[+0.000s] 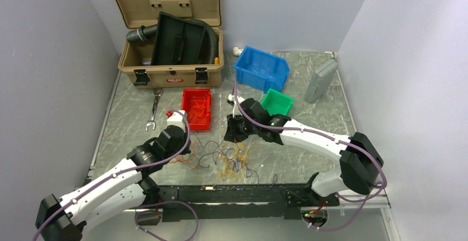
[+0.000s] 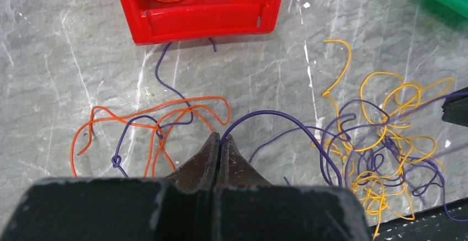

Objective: Untangle the cables

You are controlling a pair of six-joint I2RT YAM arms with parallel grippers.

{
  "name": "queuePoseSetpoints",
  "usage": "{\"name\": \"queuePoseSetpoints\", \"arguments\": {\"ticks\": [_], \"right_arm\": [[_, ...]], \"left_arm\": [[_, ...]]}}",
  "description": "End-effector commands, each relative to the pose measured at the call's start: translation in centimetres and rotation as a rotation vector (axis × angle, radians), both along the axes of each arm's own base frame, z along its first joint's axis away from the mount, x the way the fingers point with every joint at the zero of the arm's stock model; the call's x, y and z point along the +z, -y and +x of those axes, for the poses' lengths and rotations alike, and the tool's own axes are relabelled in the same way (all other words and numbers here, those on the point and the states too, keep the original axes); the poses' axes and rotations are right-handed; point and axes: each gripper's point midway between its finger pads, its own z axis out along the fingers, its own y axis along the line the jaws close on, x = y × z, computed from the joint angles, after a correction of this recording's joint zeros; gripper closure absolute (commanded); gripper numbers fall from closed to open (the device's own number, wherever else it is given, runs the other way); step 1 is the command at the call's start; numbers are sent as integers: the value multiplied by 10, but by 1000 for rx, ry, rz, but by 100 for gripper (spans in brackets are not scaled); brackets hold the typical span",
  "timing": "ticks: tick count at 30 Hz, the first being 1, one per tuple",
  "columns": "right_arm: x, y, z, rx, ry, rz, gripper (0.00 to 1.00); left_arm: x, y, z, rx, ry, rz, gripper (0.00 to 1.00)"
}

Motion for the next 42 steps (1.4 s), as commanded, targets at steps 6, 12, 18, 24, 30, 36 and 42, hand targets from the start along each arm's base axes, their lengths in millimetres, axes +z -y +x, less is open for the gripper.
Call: {"name": "queuePoseSetpoints", "arguments": {"ticks": [6,12,18,24,30,36,42], "right_arm": [[-14,-9,-5,-55,-63,-24,46],[-3,-5,-23,-125,-44,0,28],[-11,-1,-32,-175,17,-134,16],[-15,-12,-41,-192,-9,-175,22],[-6,-21,-46,-181,-9,-110,25],[-14,-43,-54,-98,-39,-139,29],[-37,-54,-64,-58,-109,-174,31]], "left_arm": [[7,2,9,48,-6,-4,100],[-1,4,12,55,-29,13,100],[-7,9,17,58,-68,41,100],[-13,15,25,52,-111,32,100],[-17,15,28,49,-127,17,100],[-18,14,29,46,-127,14,100],[-15,11,28,51,-117,9,100]]}}
